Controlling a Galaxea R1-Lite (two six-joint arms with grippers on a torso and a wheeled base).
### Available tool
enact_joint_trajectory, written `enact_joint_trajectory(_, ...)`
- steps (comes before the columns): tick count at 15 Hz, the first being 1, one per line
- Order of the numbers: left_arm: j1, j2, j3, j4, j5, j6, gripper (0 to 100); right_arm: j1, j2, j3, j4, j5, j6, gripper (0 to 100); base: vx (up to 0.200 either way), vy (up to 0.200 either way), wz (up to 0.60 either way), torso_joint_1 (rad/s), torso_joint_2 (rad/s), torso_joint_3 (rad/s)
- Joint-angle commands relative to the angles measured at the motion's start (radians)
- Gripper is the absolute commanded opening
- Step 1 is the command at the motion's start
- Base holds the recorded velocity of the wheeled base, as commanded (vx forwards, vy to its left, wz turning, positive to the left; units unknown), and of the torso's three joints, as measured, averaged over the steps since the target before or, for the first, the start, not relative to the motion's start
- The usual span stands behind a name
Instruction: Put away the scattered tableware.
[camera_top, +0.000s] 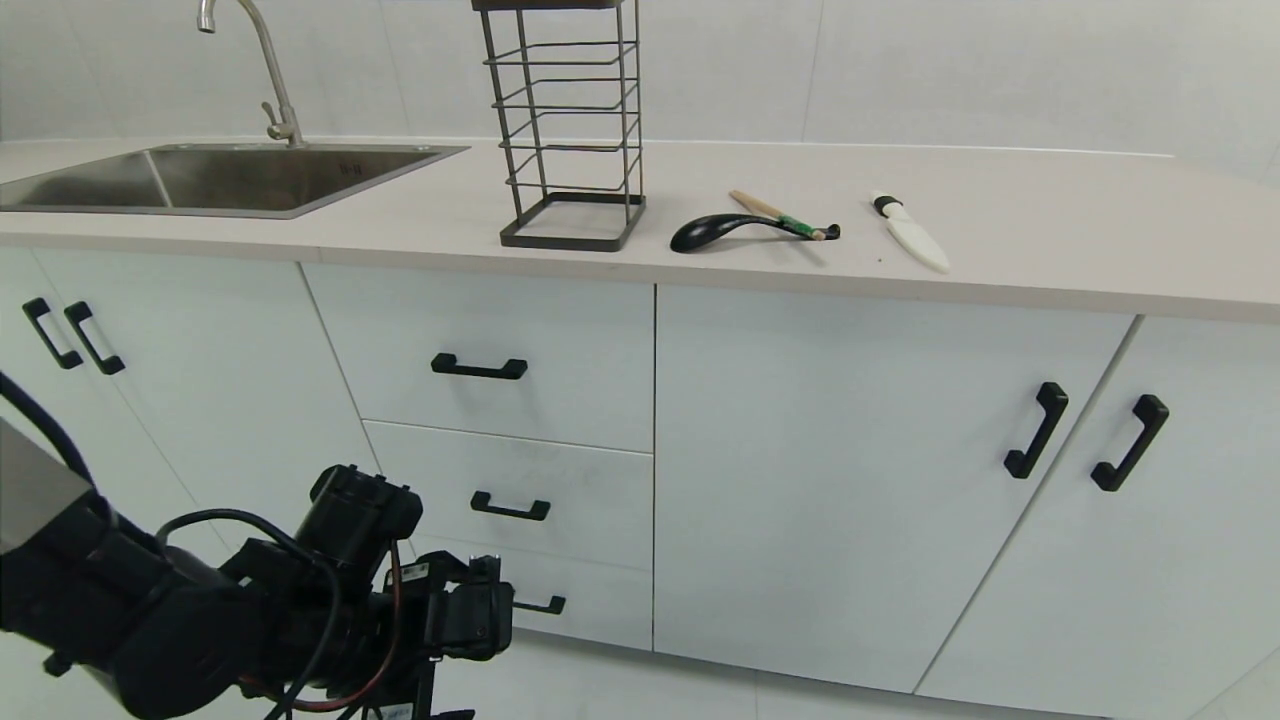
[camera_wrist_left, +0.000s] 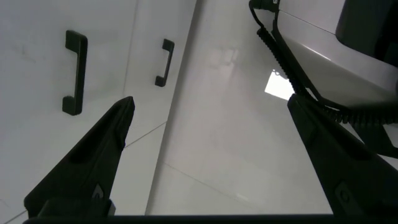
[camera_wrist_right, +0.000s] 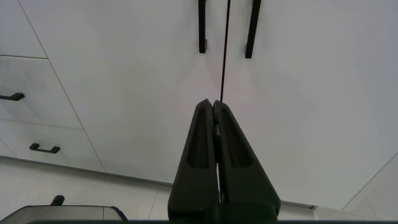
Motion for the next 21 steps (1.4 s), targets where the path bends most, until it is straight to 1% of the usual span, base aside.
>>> enact_joint_trajectory(1,0.001,0.019,-0.001,0.0,0.0,0.0,100,0.0,0.0,0.0,0.0,0.0,0.0,0,0.0,0.0,0.0,0.0,0.0,0.0)
enact_joint_trajectory(2,0.004,0.076,-0.029,-0.017,0.003,0.002,100,0.0,0.0,0.0,0.0,0.0,0.0,0,0.0,0.0,0.0,0.0,0.0,0.0)
enact_joint_trajectory(4,0.012,0.117,-0.049,-0.052,0.025,0.005,100,0.0,0.0,0.0,0.0,0.0,0.0,0,0.0,0.0,0.0,0.0,0.0,0.0)
enact_joint_trajectory(5,0.027,0.14,-0.064,-0.061,0.029,0.011,100,0.0,0.002,0.0,0.0,0.0,0.0,0,0.0,0.0,0.0,0.0,0.0,0.0)
enact_joint_trajectory(6,0.038,0.156,-0.079,-0.061,0.029,0.026,100,0.0,0.002,0.0,0.0,0.0,0.0,0,0.0,0.0,0.0,0.0,0.0,0.0)
enact_joint_trajectory(8,0.085,0.196,-0.132,-0.058,0.026,0.089,100,0.0,0.002,0.0,0.0,0.0,0.0,0,0.0,0.0,0.0,0.0,0.0,0.0)
enact_joint_trajectory(9,0.096,0.217,-0.158,-0.061,0.026,0.11,100,0.0,0.002,0.0,0.0,0.0,0.0,0,0.0,0.0,0.0,0.0,0.0,0.0)
enact_joint_trajectory(10,0.101,0.234,-0.185,-0.061,0.026,0.124,100,0.0,0.002,0.0,0.0,0.0,0.0,0,0.0,0.0,0.0,0.0,0.0,0.0)
enact_joint_trajectory(11,0.102,0.271,-0.247,-0.061,0.022,0.149,100,0.0,0.002,0.0,0.0,0.0,0.0,0,0.0,0.0,0.0,0.0,0.0,0.0)
enact_joint_trajectory(12,0.102,0.297,-0.282,-0.061,0.019,0.155,100,0.0,0.002,0.0,0.0,0.0,0.0,0,0.0,0.0,0.0,0.0,0.0,0.0)
enact_joint_trajectory(13,0.102,0.297,-0.282,-0.061,0.019,0.155,100,0.0,0.002,0.0,0.0,0.0,0.0,0,0.0,0.0,0.0,0.0,0.0,0.0)
enact_joint_trajectory(14,0.102,0.346,-0.326,-0.061,0.009,0.156,100,0.0,0.002,0.0,0.0,0.0,0.0,0,0.0,0.0,0.0,0.0,0.0,0.0)
enact_joint_trajectory(15,0.101,0.372,-0.348,-0.061,0.003,0.156,100,0.0,0.0,0.0,0.0,0.0,0.0,0,0.0,0.0,0.0,0.0,0.0,0.0)
enact_joint_trajectory(18,0.102,0.377,-0.351,-0.061,0.002,0.156,100,0.0,0.002,0.0,0.0,0.0,0.0,0,0.0,0.0,0.0,0.0,0.0,0.0)
enact_joint_trajectory(21,0.139,0.393,-0.354,-0.079,0.002,0.158,100,0.0,0.0,0.0,0.0,0.0,0.0,0,0.0,0.0,0.0,0.0,0.0,0.0)
